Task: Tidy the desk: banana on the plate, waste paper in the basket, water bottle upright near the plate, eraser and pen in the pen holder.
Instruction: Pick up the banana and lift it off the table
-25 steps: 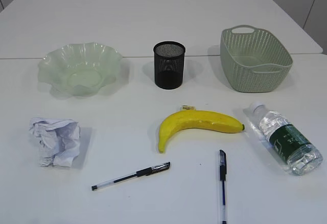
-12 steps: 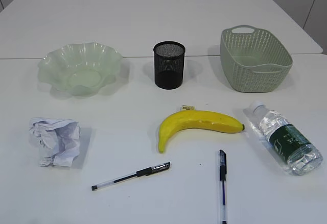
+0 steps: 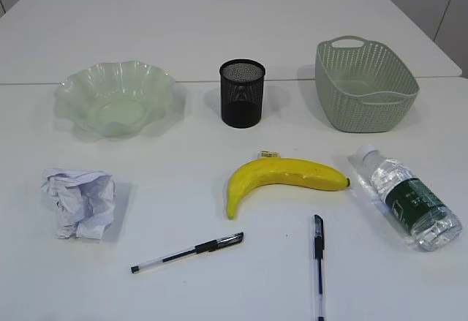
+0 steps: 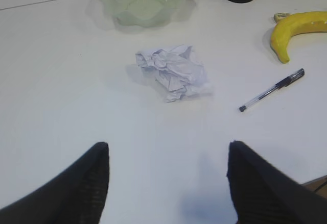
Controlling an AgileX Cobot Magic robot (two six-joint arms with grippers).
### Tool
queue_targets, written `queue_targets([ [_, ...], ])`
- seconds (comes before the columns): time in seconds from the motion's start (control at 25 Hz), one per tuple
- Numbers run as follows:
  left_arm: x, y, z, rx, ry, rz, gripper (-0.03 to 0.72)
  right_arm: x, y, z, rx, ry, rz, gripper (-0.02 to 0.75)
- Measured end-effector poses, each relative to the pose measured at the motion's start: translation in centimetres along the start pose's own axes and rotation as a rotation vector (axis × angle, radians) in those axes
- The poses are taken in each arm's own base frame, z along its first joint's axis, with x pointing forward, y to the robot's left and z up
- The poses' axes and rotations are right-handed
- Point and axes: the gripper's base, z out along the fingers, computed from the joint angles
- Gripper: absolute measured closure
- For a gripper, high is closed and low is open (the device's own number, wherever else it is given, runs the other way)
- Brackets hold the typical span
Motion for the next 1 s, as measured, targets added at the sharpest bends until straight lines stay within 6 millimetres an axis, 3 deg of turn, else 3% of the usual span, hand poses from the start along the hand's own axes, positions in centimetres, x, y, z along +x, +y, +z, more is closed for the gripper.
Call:
queue_targets([
  [1.0,0.0,0.0,0.0,0.0,0.0,0.0,0.171,-0.11,0.56,-0.02,-0.062,-0.011,0.029,0.233],
])
